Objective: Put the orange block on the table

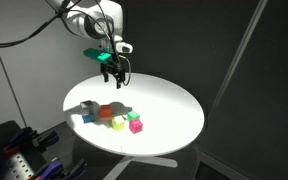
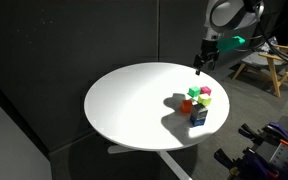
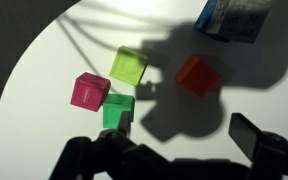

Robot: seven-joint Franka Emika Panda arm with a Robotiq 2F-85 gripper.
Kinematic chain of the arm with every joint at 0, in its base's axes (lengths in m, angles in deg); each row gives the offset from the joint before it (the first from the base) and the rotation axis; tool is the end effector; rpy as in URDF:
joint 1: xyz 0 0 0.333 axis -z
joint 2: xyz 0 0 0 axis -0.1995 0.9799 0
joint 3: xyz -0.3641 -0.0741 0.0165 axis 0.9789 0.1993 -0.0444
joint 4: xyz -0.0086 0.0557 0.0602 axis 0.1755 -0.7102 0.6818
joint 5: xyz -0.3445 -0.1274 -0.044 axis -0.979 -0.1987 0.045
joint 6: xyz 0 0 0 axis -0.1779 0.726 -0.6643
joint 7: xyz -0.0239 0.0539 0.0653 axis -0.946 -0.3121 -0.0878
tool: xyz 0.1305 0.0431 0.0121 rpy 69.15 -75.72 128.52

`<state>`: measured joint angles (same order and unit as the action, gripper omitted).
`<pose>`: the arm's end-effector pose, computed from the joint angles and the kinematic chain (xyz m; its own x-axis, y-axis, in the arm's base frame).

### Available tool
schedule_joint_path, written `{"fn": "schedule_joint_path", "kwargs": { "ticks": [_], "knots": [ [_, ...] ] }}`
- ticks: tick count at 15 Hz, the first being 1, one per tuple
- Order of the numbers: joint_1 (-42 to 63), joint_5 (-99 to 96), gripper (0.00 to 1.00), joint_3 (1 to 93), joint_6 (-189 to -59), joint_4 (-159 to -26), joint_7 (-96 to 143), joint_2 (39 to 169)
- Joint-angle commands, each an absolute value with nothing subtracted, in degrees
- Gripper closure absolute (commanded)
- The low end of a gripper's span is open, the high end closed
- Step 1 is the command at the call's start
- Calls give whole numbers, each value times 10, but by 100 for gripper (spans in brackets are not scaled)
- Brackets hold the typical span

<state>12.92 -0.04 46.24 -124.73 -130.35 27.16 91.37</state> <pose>0.5111 -0.0419 0.3686 0.9963 -0.0855 0.0111 -0.0857 -0.9961 0.0210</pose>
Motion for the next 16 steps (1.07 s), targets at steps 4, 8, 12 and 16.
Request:
{"fn": "schedule_joint_path", "kwargs": {
  "ticks": [4, 8, 12, 16],
  "knots": [
    [133, -3, 0, 459, -1159, -1363, 283, 786],
    [132, -5, 0, 458, -1108, -1393, 293, 719],
    [133, -7, 0, 458, -1064, -1419, 303, 650],
    [132, -5, 0, 459, -1022, -1438, 306, 590]
  ]
}}
